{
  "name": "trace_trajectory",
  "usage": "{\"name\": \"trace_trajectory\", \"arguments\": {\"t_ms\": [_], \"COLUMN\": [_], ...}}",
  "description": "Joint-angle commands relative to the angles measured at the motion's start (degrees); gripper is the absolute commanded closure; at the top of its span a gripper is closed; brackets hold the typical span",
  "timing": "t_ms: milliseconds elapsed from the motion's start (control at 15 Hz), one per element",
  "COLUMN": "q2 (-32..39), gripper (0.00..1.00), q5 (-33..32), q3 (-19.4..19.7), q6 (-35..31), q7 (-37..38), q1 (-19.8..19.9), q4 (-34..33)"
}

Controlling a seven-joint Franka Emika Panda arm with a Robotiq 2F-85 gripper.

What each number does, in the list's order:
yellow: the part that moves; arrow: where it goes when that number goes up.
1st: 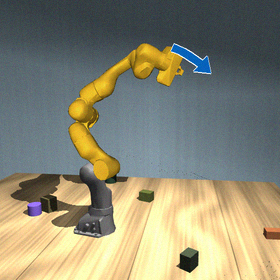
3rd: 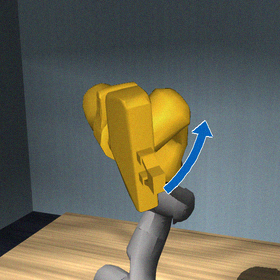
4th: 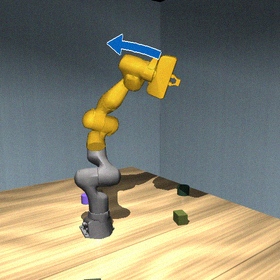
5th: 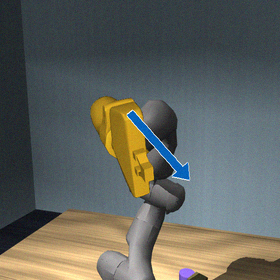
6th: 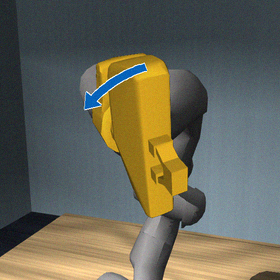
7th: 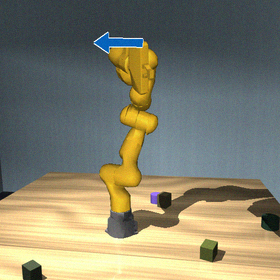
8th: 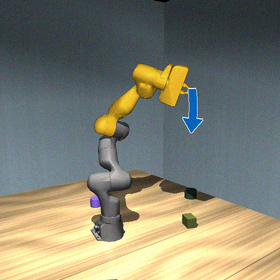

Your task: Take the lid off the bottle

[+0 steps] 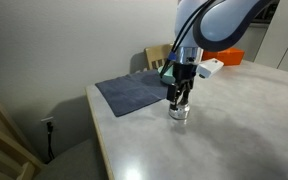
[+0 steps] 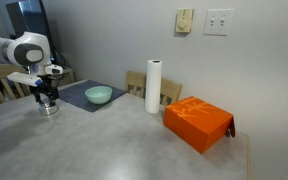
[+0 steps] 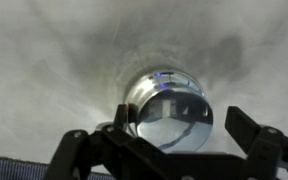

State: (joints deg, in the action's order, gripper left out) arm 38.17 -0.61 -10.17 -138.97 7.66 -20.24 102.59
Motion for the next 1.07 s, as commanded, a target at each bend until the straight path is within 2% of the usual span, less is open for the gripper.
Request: {"name": "trace_trajectory", "arguments": {"t_ms": [0,400,867,933,1000], "q2": [-0.3,-1.1,-1.2,-1.3,-1.4], "gripper": [0.00,0.00,0.00,0.19,0.25], "q5": [-1.2,-3.6,-4.5,-4.5,-4.5], "q3": [1.3,3.7,3.7,3.7,3.7], "q6": [-1.9,-1.9,-1.5,-1.5,-1.5], "q7": [2.5,8.7,10.3,10.3,10.3], "q1": [-1.2,-3.4,-3.8,-3.8,-3.8], "q4": [0.9,1.8,1.4,1.5,1.5]}}
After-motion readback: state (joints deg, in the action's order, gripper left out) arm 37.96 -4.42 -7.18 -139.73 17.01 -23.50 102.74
